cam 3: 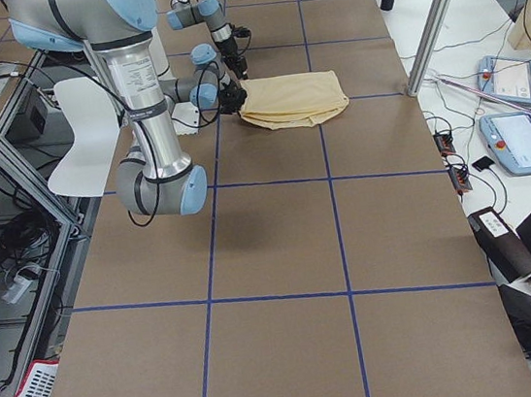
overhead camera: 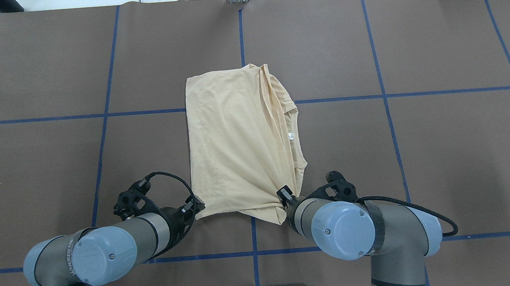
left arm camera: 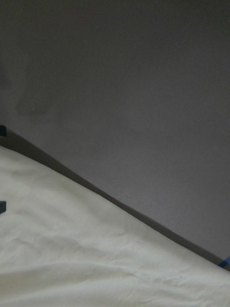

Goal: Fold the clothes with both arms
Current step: 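Bring the left gripper to the shirt's other near corner and grasp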

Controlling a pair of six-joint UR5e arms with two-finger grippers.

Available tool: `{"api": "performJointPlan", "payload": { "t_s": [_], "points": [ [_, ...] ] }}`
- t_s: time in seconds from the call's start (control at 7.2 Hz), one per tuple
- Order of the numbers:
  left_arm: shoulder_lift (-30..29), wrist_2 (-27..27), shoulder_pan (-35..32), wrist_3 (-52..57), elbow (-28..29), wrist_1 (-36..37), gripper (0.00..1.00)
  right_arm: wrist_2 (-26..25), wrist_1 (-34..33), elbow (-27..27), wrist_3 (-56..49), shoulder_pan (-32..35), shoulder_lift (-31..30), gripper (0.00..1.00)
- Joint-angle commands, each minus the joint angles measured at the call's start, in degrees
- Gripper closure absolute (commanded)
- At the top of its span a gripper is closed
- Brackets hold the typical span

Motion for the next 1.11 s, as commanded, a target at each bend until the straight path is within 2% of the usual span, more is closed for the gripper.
{"api": "performJointPlan", "payload": {
  "t_s": [0.0, 0.28, 0.42, 0.56, 0.69, 0.97],
  "points": [
    [-0.32, 0.0, 1.04, -0.02, 0.79, 0.0, 0.46, 0.0, 0.0, 0.03, 0.0, 0.0, 0.11, 1.0],
    [-0.59, 0.0, 1.13, -0.02, 1.4, 0.0, 0.55, 0.0, 0.0, 0.03, 0.0, 0.0, 0.03, 1.0],
    [-0.68, 0.0, 1.04, -0.11, 1.4, 0.09, 0.67, 0.0, 0.0, 0.03, 0.0, 0.0, -0.06, 1.0],
    [-0.59, 0.0, 1.04, -0.54, 1.4, 0.09, 0.94, 0.0, 0.0, 0.11, 0.0, 0.0, 0.03, 1.0],
    [-0.68, 0.0, 1.04, -0.55, 1.4, 0.09, 1.0, 0.0, 0.0, 0.46, 0.0, 0.0, -0.15, 1.0],
    [-0.94, -0.44, 0.78, -0.46, -1.47, 0.09, 1.0, -0.09, 0.0, 0.82, 0.09, 0.0, -0.15, 1.0]
  ]
}}
